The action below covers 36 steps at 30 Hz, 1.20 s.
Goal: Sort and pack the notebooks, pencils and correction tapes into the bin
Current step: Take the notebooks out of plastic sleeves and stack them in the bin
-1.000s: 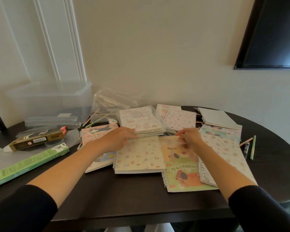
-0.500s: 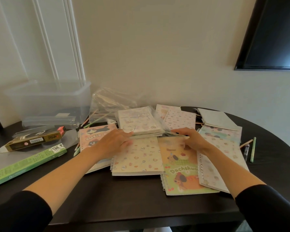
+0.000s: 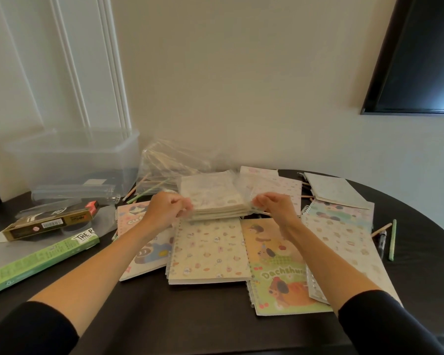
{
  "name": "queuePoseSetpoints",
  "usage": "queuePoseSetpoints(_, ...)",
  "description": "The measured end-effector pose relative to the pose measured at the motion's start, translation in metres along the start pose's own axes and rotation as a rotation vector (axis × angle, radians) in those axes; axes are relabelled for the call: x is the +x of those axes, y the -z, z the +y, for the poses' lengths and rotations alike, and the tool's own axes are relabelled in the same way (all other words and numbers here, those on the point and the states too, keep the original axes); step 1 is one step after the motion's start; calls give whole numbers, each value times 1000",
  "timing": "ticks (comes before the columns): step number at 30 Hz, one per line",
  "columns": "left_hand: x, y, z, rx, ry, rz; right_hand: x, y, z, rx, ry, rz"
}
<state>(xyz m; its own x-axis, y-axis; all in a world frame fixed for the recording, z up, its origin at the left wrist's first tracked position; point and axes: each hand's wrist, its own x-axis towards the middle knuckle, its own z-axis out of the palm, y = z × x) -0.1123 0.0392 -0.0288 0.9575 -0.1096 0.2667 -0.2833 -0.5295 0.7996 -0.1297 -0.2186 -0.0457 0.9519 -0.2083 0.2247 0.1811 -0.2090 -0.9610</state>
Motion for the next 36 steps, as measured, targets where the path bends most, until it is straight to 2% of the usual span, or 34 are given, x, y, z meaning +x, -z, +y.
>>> queuePoseSetpoints(8,7,-11,2,72,122,224,20,-30,-2,-142,-123,162)
queuePoseSetpoints(14,18,-12,7,306,270,161,32,-44,-3,-256,-344,206)
queuePoseSetpoints(17,22,-15,8,490,278,142,33,-48,-2,-182,-418,149)
queuePoseSetpoints(20,28,-14,3,578,293,100,33,-47,0,-137,-466,156)
queuePoseSetpoints(24,35,-15,-1,458,317,70,35,-44,-1,-59,-495,173)
queuePoseSetpoints(30,41,-16,3,320,393,120,36,-39,-2,-119,-460,194)
queuePoseSetpoints(36,55,-10,15,243,332,234,46,-40,-17,31,-425,236)
